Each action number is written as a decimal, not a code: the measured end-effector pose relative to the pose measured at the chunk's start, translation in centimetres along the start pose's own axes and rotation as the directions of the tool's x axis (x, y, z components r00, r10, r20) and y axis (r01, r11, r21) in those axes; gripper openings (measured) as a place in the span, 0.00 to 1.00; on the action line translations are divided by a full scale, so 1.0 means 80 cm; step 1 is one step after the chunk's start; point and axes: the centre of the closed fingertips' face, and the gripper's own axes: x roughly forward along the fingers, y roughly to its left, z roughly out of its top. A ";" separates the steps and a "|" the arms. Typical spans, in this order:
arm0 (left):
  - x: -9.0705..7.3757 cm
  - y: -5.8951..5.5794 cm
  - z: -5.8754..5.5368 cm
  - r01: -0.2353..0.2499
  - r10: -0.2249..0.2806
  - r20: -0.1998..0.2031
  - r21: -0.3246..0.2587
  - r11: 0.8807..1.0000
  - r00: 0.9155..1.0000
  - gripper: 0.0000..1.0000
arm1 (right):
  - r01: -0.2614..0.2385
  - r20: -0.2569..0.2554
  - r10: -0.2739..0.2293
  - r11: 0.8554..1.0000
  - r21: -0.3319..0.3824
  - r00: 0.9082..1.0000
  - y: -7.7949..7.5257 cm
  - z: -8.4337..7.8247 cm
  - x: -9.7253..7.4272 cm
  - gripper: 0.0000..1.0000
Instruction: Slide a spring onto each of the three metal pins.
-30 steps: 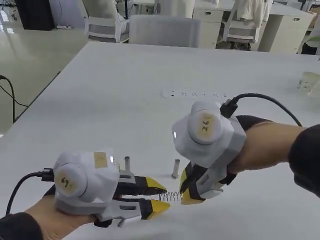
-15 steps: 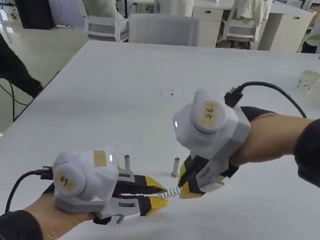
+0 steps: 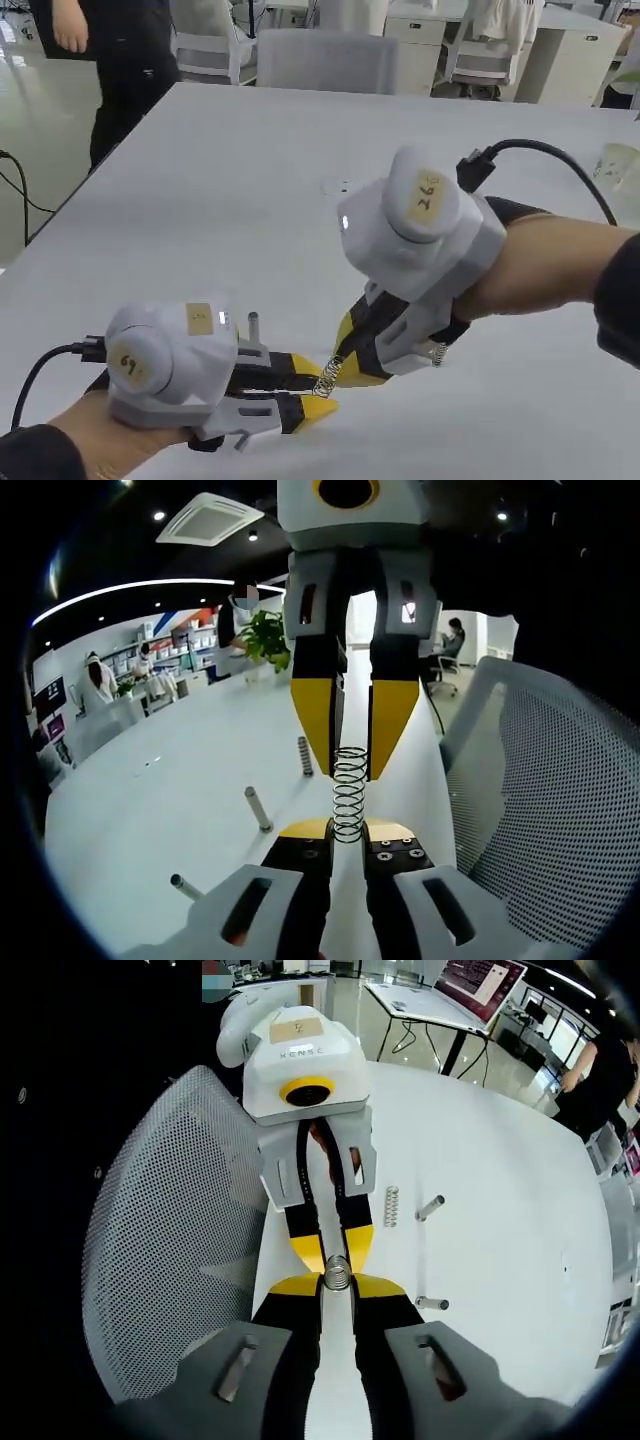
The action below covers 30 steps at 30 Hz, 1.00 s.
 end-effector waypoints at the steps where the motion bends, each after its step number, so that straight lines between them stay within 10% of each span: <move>1: 0.000 0.000 0.000 0.000 0.000 -0.001 0.000 1.000 1.000 0.08 | 0.000 0.001 0.000 1.000 -0.001 1.000 0.000 0.000 0.000 0.13; 30: -0.002 -0.004 0.016 0.013 -0.012 0.055 -0.021 1.000 0.998 0.08 | -0.016 -0.003 0.016 1.000 -0.005 1.000 0.003 0.002 0.015 0.13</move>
